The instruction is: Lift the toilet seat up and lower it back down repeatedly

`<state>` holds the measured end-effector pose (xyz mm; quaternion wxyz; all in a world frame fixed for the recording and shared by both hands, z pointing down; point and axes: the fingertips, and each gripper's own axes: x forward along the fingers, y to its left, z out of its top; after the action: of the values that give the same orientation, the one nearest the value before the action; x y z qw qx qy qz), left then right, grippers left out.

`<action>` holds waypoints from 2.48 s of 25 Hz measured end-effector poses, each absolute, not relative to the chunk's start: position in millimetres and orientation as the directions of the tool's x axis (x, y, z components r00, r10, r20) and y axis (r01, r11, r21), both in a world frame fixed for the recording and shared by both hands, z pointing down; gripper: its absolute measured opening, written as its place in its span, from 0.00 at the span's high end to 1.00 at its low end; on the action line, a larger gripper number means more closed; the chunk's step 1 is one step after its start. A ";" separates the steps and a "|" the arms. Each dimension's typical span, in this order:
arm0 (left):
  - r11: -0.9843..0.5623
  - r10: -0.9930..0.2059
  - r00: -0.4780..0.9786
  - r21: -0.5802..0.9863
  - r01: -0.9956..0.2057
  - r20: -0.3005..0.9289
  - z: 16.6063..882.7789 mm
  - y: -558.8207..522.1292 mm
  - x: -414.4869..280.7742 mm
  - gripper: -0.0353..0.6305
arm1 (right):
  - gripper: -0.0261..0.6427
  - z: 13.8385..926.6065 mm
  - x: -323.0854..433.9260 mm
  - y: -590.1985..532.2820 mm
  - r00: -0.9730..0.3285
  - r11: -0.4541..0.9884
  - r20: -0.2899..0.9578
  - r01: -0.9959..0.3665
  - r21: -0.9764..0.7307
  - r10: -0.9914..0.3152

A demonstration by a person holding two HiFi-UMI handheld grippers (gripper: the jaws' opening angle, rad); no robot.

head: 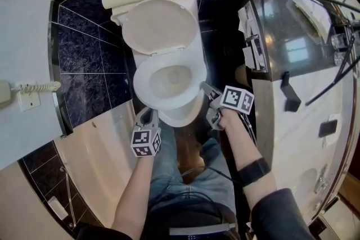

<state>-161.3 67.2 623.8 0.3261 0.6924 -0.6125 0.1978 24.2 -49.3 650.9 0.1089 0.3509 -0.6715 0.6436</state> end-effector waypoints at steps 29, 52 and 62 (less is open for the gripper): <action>-0.094 -0.827 0.120 0.075 -0.993 0.549 558.6 -163.1 -238.5 0.95 | 0.94 527.7 25.2 -52.5 -0.642 0.456 0.616 -0.763 -0.458 -0.455; -0.134 -0.835 0.098 -0.027 -0.991 0.541 476.0 -79.3 -225.2 0.95 | 0.94 476.3 21.1 -50.0 -0.673 0.611 0.594 -0.710 -0.351 -0.441; -0.013 -0.870 0.012 0.001 -1.000 0.492 388.0 35.3 -219.0 0.95 | 0.94 436.5 58.8 -36.9 -0.666 0.682 0.585 -0.689 -0.244 -0.463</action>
<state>-219.0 35.3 388.0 0.1791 0.6885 -0.6791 0.1809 58.8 -36.9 436.5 0.2466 0.3259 -0.8834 0.2294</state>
